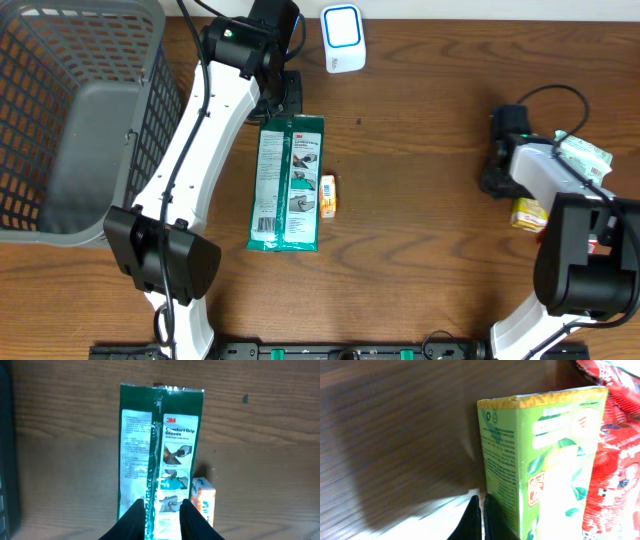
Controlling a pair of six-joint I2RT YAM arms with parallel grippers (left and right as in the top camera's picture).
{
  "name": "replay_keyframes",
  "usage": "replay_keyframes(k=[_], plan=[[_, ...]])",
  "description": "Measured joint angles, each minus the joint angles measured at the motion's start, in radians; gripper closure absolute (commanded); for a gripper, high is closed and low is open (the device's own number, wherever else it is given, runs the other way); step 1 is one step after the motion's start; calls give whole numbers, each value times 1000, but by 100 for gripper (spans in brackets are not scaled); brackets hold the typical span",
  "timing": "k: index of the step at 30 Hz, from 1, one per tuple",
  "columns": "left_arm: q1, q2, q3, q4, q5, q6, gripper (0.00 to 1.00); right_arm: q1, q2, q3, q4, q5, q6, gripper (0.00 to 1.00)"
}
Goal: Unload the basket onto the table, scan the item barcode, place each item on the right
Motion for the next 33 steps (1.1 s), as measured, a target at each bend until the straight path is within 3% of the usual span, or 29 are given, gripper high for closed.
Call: replay_keyframes(k=[2, 5, 9, 14, 22, 31, 33], plan=[[0, 0, 0, -10, 0, 1, 69, -28, 0, 0, 1, -12, 0, 97], [0, 0, 0, -37, 0, 0, 67, -47, 0, -2, 14, -86, -18, 79], [0, 0, 0, -69, -1, 5, 50, -45, -4, 2, 29, -249, -78, 65], [0, 0, 0, -99, -1, 4, 33, -35, -5, 10, 28, -536, -119, 56], [5, 0, 0, -86, 0, 0, 33, 94, -5, 11, 19, -875, -150, 45], [127, -24, -4, -73, 0, 0, 30, 307, -4, 49, 16, -889, -97, 43], [161, -46, -4, -89, 0, -1, 30, 346, -4, 62, 8, -872, -85, 39]])
